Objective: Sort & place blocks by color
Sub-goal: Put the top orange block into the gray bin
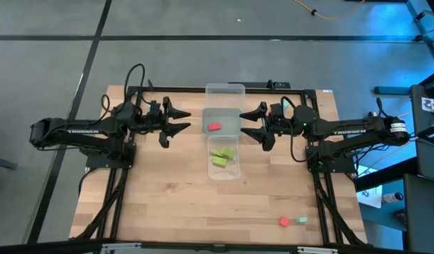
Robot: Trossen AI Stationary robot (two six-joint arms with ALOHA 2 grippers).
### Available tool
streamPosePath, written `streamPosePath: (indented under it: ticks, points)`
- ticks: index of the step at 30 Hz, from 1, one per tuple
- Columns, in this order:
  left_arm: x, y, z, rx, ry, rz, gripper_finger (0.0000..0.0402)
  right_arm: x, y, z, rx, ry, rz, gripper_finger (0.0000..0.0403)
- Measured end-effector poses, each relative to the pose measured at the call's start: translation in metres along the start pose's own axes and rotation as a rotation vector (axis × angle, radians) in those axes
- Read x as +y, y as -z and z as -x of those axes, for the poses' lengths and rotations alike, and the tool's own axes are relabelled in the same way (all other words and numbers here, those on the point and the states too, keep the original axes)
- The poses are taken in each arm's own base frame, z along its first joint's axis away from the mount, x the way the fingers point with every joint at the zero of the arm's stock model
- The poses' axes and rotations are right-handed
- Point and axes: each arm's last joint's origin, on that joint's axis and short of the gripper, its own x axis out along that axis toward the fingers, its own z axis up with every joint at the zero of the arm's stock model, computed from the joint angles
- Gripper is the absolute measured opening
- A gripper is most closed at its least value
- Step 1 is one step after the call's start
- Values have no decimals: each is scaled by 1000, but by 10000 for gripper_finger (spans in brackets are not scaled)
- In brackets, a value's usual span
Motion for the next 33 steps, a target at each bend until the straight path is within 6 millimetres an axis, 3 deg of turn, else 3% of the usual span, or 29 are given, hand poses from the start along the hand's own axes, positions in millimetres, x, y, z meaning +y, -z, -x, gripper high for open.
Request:
streamPosePath:
  ticks: [5,12,16,27,33]
  points:
    - [0,0,0,0,0,0,180,-3,0,-3,77,135,-87,316]
    - [0,0,0,1,-1,0,180,-29,-16,5,494,794,-121,316]
    - [0,0,0,0,-5,0,180,-50,-6,19,701,1034,-159,316]
    - [1,0,0,-7,-45,0,180,-82,49,56,905,1230,-258,316]
    - [1,0,0,-6,-45,0,180,-84,59,67,913,1212,-298,316]
